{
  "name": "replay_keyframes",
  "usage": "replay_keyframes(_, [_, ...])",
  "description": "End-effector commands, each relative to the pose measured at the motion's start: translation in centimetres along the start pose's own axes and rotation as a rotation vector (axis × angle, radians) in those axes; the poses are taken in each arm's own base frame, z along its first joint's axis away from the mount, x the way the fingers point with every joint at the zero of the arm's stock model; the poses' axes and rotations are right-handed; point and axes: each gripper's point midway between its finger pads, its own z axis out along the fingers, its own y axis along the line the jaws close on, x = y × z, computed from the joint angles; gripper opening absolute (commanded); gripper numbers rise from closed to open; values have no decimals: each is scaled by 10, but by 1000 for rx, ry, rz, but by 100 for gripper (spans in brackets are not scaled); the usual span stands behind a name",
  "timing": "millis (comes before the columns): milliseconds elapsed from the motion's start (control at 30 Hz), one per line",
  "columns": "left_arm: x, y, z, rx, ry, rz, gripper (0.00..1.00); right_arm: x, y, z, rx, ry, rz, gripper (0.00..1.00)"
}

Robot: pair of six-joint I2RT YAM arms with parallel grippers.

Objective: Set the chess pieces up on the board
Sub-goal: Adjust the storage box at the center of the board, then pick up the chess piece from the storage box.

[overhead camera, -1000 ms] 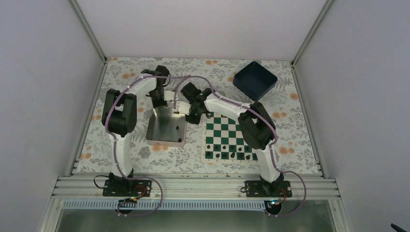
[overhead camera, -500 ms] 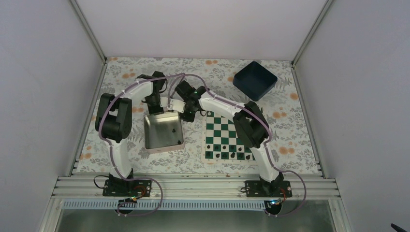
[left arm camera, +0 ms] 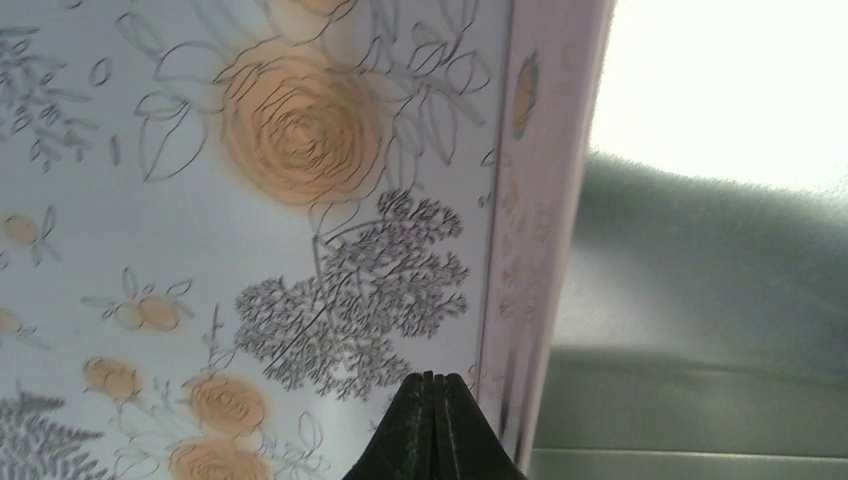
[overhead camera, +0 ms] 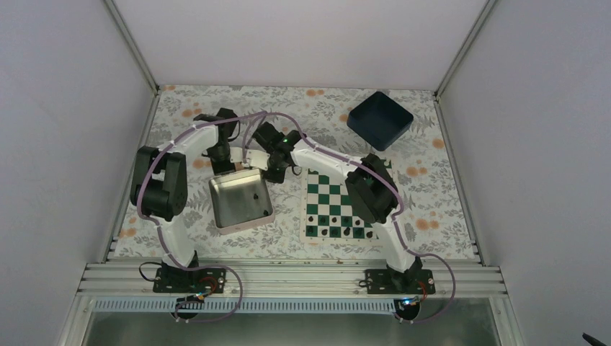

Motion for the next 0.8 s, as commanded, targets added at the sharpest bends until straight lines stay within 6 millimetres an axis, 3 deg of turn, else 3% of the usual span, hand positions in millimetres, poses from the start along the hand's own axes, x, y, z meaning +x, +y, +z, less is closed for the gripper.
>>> replay_keyframes(0, [13, 8, -16, -36, -23, -11, 2, -23, -3, -42, 73, -56, -51, 20])
replay_keyframes(133, [24, 15, -22, -48, -44, -42, 2, -28, 19, -53, 55, -39, -116, 39])
replay_keyframes(233, [27, 14, -23, -53, -53, -48, 2, -31, 39, -49, -2, -20, -162, 46])
replay_keyframes(433, [38, 24, -21, -81, -62, -82, 2, -34, 58, -29, -50, 10, -216, 48])
replay_keyframes(767, [58, 39, -19, -114, -82, -132, 3, -35, 62, 6, -76, 40, -246, 54])
